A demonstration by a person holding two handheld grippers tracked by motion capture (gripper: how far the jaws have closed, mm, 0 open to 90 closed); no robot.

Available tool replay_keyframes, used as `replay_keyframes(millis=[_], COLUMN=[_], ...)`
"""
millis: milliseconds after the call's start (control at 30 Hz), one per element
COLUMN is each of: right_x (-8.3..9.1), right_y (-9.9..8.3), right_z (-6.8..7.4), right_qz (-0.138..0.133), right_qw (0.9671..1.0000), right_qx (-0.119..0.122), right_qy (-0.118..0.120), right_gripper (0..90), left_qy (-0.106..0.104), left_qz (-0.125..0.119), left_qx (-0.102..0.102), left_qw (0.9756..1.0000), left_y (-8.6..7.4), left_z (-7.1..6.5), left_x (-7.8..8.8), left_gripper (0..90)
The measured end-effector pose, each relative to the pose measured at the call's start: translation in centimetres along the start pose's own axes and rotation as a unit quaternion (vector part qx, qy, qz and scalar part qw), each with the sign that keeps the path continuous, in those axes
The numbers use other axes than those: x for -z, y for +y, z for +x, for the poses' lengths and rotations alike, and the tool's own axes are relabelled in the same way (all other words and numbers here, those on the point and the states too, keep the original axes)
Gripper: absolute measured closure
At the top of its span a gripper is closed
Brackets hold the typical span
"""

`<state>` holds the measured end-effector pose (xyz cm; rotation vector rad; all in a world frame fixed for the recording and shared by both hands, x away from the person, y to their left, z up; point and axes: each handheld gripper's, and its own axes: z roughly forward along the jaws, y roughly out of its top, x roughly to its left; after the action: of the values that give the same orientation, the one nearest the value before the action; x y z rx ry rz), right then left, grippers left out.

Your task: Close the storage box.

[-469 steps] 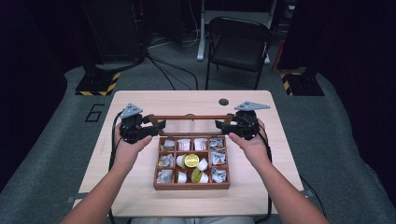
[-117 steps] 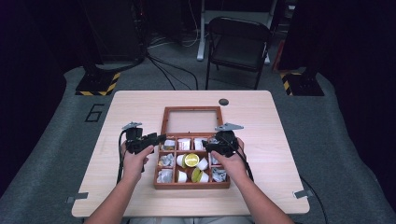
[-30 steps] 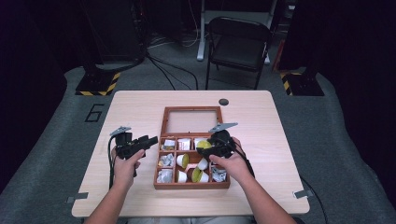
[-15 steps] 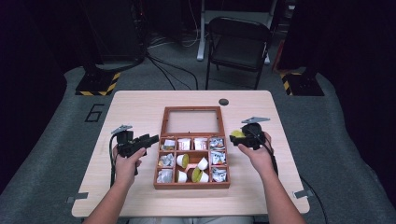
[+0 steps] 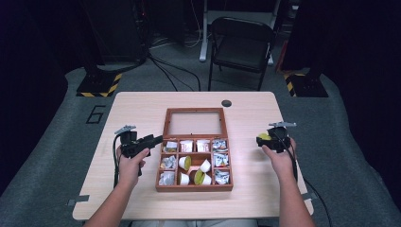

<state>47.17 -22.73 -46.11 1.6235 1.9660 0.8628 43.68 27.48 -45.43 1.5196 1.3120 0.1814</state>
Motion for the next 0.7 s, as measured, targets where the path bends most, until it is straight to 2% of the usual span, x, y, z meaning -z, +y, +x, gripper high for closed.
replay_keyframes(millis=[133, 167, 300, 367, 500, 533, 700], right_x=[-0.3, -0.4, -0.7, -1.0, -1.4, -1.5, -1.9], right_y=[-0.5, -0.7, -1.0, -1.2, -1.6, -1.7, -2.0], right_z=[-0.7, -1.2, -1.9, -2.3, -2.8, -3.0, -3.1], right_qz=[0.006, 0.008, 0.012, 0.013, 0.02, 0.019, 0.02], right_qw=[0.9999, 0.9997, 0.999, 0.9986, 0.998, 0.9977, 0.9974], right_qx=[-0.009, -0.011, -0.024, -0.023, -0.034, -0.04, -0.042], right_qy=[-0.009, -0.02, -0.035, -0.046, -0.049, -0.051, -0.055], right_gripper=[37.1, 37.1, 37.1, 37.1, 37.1, 37.1, 36.9], left_qy=[0.001, 0.0, 0.003, 0.001, 0.003, 0.002, 0.002], left_qz=[-0.002, 0.001, 0.002, 0.002, 0.001, 0.001, 0.004], left_qx=[0.002, 0.003, -0.004, -0.005, -0.011, -0.002, -0.002], left_qw=[1.0, 1.0, 1.0, 1.0, 0.9999, 1.0, 1.0], left_y=[0.0, 0.0, 0.0, 0.0, 0.0, 0.0, 0.0], left_z=[0.0, 0.0, -0.1, -0.1, 0.0, 0.0, 0.0], left_x=[0.0, -0.1, -0.1, -0.1, -0.1, -0.1, 0.0], left_gripper=[42.5, 42.5, 42.5, 42.5, 42.5, 42.5, 42.5])
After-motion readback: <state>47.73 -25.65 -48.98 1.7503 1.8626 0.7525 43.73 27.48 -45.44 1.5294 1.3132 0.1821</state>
